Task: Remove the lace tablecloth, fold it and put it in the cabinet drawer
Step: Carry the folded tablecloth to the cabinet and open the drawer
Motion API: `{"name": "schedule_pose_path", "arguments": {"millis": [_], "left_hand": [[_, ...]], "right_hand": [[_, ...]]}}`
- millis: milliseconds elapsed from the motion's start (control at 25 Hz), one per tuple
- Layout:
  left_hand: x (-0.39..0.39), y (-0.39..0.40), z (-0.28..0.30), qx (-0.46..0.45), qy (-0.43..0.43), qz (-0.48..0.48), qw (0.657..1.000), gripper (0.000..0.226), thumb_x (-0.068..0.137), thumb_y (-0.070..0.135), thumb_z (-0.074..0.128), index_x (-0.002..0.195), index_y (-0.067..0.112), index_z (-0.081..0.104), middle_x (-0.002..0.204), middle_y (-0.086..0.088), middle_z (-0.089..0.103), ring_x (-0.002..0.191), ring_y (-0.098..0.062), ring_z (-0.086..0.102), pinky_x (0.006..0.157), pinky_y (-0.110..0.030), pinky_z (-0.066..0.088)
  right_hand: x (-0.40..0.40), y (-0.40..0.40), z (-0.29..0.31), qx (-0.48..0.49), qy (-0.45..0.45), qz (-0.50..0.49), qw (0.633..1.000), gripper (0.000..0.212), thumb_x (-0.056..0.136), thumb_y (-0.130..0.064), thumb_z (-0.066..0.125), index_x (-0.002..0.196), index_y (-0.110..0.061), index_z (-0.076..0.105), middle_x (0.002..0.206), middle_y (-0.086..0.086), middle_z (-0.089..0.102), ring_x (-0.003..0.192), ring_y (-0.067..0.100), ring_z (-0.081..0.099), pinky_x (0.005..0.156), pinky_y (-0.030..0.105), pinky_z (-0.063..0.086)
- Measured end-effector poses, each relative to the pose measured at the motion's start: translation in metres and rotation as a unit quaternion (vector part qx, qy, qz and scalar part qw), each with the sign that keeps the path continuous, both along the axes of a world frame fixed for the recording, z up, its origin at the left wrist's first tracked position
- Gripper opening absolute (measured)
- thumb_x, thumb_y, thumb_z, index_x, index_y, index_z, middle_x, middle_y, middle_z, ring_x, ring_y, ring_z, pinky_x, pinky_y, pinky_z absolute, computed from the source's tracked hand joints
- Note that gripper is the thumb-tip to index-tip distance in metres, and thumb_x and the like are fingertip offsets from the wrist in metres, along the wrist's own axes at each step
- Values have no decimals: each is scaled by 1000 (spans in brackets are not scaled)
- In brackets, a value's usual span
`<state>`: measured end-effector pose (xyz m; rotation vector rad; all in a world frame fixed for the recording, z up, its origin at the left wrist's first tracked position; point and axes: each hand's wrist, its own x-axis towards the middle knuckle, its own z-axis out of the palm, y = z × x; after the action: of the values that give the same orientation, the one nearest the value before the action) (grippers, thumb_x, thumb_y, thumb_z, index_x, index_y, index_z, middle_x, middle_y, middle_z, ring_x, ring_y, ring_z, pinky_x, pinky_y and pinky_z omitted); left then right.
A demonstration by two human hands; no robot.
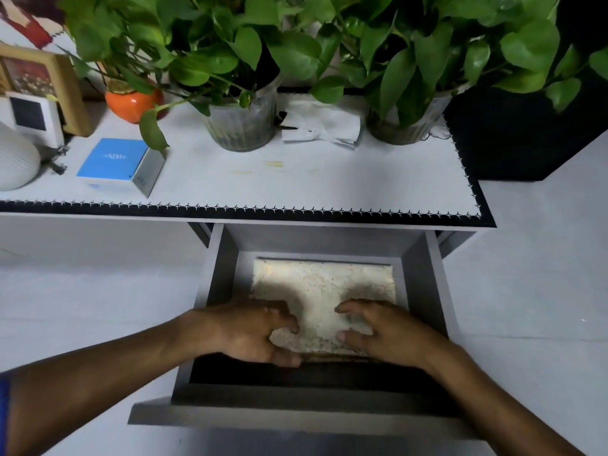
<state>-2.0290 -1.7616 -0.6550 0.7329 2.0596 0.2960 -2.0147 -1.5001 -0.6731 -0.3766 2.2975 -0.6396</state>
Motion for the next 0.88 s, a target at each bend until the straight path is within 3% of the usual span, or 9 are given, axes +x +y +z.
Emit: {"name": "schedule_pose_path", "arguments": {"millis": [120, 200, 280, 440, 560, 640, 680, 760, 880], "left_hand": [[12, 4, 26, 49, -137, -76, 986, 70, 69, 66, 71, 130, 53, 39, 135, 18, 44, 119, -14, 49, 98, -39, 48], [21, 6, 31, 53, -117, -114, 985, 76, 69, 51, 80, 131, 48, 36, 129, 13, 48, 112, -13, 51, 93, -39, 50], [24, 7, 34, 89, -5, -147, 985, 72, 71, 40, 80, 129, 39, 38, 119, 10, 50, 102, -11, 51, 86, -35, 50], [14, -5, 36, 128, 161, -69, 976, 49, 69, 34, 71, 112, 36, 46, 105, 13, 50, 95, -8, 49, 78, -30, 49], [15, -10, 21, 175, 376, -101, 904, 22, 79, 23, 64, 97, 21, 51, 95, 1, 47, 84, -18, 48, 75, -33, 45], [23, -6, 3, 161, 465, -207, 846, 20, 85, 18, 55, 105, 17, 55, 105, -6, 50, 91, -25, 52, 84, -38, 43], [23, -6, -7, 121, 485, -246, 830, 32, 87, 18, 50, 118, 14, 55, 123, -12, 51, 109, -31, 54, 98, -44, 43], [12, -11, -21, 5, 512, -242, 824, 60, 89, 15, 41, 147, 4, 32, 157, -25, 22, 145, -41, 21, 119, -52, 16], [-11, -29, -20, -118, 523, -217, 816, 76, 92, 12, 31, 150, 0, -17, 154, -22, -34, 141, -36, -33, 112, -53, -22]], "right_hand": [[39, -7, 34, -75, -122, 151, 978, 61, 74, -74, 62, 126, -75, 32, 136, -55, 26, 120, -32, 26, 101, 20, 34], [52, -5, 37, -57, -53, 231, 970, 72, 80, -51, 69, 128, -77, 23, 145, -49, 13, 124, -23, 21, 101, 20, 24], [48, -5, 36, -13, 56, 231, 971, 81, 79, -34, 72, 137, -63, 23, 151, -34, 25, 124, -11, 26, 99, 20, 24], [51, 8, 28, 67, 324, 127, 935, 57, 76, -46, 68, 130, -36, 54, 138, -10, 58, 123, 17, 53, 101, 35, 29], [70, 11, -4, -4, 542, 16, 840, 33, 88, -19, 63, 121, -14, 61, 130, 11, 60, 113, 34, 56, 99, 48, 37], [66, 8, -25, 7, 552, 56, 832, 35, 92, -11, 51, 126, -12, 61, 134, 15, 61, 119, 36, 55, 104, 49, 36], [59, 6, -32, 50, 529, 82, 843, 46, 90, -8, 49, 135, -11, 56, 143, 14, 55, 130, 35, 47, 111, 49, 29], [36, 6, -40, 132, 478, 97, 863, 72, 78, -4, 57, 147, -12, 40, 157, 9, 32, 145, 30, 27, 116, 50, 17], [4, 5, -34, 197, 414, 61, 886, 91, 65, -7, 72, 149, -9, 37, 161, 7, 22, 147, 29, 24, 112, 55, 24]]}}
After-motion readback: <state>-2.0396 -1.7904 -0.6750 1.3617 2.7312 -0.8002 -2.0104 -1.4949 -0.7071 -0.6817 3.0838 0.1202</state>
